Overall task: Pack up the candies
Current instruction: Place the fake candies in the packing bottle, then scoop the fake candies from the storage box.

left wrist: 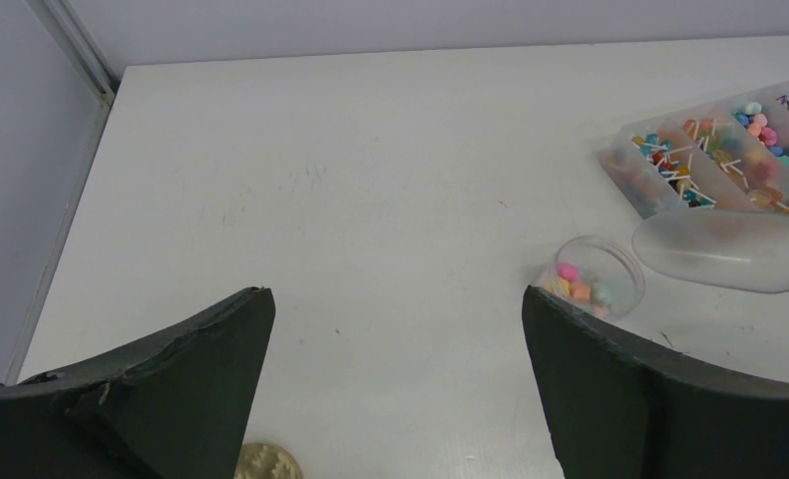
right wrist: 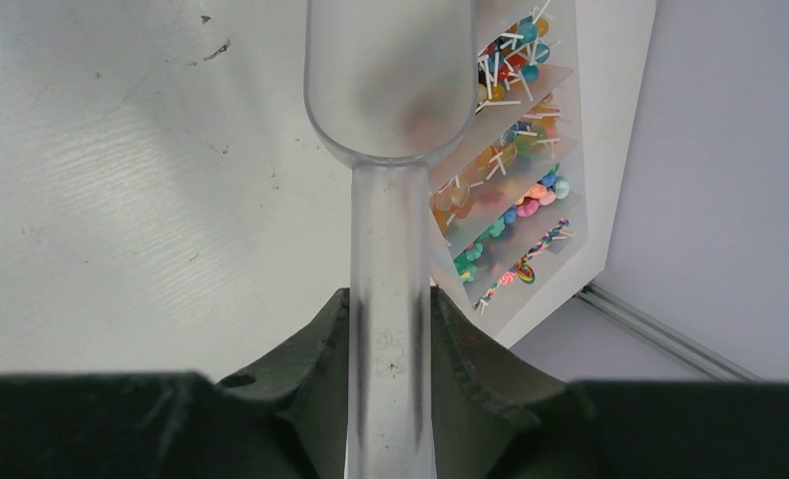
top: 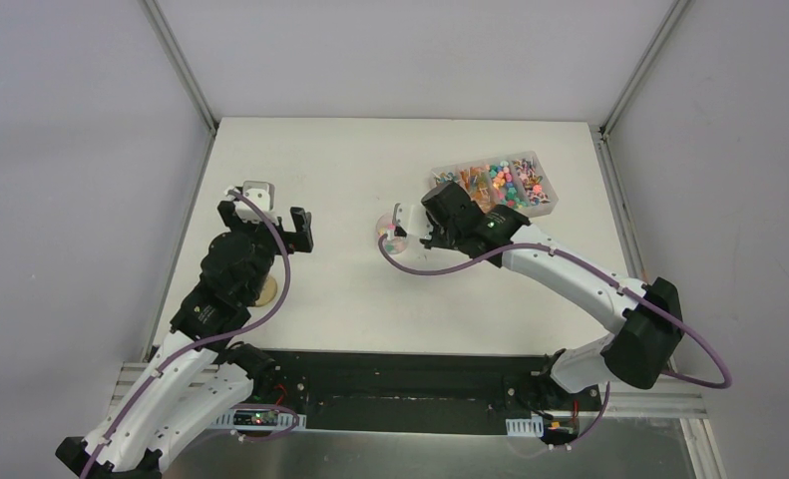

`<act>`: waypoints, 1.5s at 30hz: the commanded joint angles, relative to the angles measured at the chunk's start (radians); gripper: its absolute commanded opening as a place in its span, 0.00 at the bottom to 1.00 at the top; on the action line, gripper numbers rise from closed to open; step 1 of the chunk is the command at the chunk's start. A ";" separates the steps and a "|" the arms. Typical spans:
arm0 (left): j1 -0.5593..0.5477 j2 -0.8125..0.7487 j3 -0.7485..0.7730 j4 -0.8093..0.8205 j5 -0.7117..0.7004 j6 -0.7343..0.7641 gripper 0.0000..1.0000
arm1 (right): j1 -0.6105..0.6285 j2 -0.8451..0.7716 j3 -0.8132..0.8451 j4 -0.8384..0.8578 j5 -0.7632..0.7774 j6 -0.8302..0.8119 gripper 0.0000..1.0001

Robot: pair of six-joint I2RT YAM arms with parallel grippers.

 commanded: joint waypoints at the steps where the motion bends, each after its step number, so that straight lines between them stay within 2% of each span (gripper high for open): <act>1: -0.003 -0.008 0.000 0.049 0.000 0.009 0.99 | 0.007 -0.005 0.057 0.000 0.053 0.006 0.00; 9: -0.003 -0.008 -0.001 0.050 0.012 0.012 0.99 | -0.061 0.027 0.177 -0.099 0.076 0.133 0.00; 19: -0.003 -0.011 -0.001 0.050 0.027 0.014 0.98 | -0.334 0.171 0.425 -0.405 -0.009 0.321 0.00; 27: -0.003 -0.009 -0.003 0.050 0.029 0.014 0.98 | -0.514 0.257 0.512 -0.472 -0.022 0.395 0.00; 36: -0.003 -0.010 -0.003 0.052 0.039 0.012 0.98 | -0.592 0.291 0.537 -0.506 -0.008 0.420 0.00; 45: -0.003 -0.015 -0.003 0.053 0.045 0.012 0.98 | -0.595 0.350 0.533 -0.492 -0.012 0.417 0.00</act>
